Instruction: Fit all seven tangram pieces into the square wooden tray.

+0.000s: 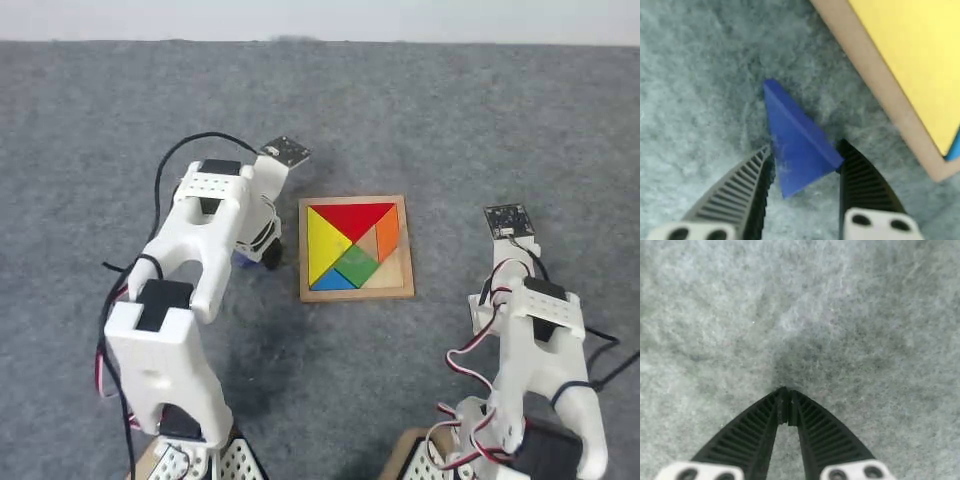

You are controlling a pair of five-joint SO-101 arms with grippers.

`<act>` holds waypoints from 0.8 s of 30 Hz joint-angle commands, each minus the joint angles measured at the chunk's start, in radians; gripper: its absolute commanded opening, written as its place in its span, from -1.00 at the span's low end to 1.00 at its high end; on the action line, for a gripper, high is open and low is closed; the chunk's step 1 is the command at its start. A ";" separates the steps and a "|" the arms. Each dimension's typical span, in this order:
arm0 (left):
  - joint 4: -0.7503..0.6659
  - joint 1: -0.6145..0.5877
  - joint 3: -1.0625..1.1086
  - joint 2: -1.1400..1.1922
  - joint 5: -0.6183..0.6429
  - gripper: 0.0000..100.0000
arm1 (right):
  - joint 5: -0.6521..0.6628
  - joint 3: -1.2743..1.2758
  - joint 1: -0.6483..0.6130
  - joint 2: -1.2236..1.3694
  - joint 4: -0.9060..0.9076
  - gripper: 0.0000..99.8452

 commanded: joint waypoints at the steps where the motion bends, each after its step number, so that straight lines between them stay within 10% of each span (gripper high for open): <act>1: 0.005 -0.009 -0.041 0.028 -0.008 -0.63 | 0.015 -0.005 0.015 -0.041 -0.021 -0.99; 24: 0.308 0.057 -0.285 -0.164 0.031 -0.90 | 0.015 -0.005 0.015 -0.041 -0.021 -0.99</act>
